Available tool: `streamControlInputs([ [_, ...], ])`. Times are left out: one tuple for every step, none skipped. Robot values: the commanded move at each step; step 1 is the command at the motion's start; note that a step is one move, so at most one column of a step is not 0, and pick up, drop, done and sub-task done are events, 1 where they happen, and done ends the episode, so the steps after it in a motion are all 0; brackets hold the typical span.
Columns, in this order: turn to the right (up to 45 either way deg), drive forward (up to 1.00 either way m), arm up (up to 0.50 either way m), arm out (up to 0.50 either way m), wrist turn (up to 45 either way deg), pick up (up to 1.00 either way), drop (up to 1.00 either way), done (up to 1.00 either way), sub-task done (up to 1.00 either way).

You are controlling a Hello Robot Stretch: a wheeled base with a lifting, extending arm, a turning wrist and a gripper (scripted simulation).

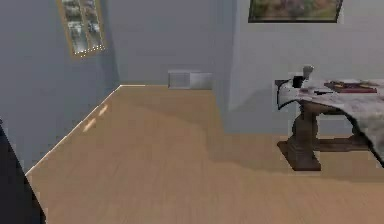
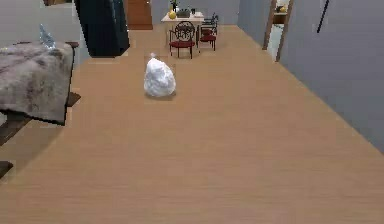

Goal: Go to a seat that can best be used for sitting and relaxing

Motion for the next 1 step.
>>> streamControlInputs([
  [45.0,0.00,0.00,0.00,0.0,0.00,0.00,0.00,0.00],
])
